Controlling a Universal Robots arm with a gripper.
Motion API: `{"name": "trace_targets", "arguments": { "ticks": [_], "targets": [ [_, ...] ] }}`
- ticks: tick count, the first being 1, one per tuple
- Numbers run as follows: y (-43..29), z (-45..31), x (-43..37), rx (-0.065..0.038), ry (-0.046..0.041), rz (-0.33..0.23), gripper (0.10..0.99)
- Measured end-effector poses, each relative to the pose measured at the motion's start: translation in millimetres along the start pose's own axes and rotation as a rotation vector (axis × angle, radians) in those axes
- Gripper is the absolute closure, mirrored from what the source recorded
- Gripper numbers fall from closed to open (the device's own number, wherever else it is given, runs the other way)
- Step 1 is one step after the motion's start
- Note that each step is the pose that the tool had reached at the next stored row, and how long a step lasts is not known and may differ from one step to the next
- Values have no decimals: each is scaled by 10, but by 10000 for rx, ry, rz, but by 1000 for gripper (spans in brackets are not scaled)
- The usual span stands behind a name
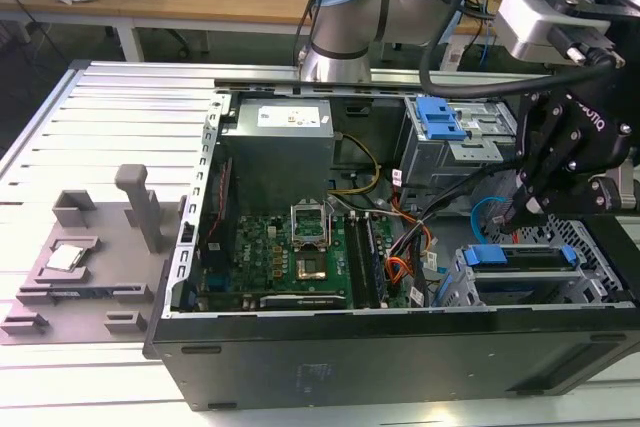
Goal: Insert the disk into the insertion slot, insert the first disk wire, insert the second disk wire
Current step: 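Insert the disk into the insertion slot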
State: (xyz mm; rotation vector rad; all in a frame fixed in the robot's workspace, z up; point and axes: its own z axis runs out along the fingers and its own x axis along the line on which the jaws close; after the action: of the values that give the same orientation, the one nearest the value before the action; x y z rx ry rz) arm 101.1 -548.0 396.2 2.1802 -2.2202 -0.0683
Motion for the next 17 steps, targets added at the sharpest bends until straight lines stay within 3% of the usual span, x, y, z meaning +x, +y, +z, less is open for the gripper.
{"name": "trace_targets", "arguments": {
  "ticks": [11,17],
  "targets": [
    [-278,-8,-20,-2,-1,0,980],
    [-384,16,-42,-8,4,0,980]
  ]
}}
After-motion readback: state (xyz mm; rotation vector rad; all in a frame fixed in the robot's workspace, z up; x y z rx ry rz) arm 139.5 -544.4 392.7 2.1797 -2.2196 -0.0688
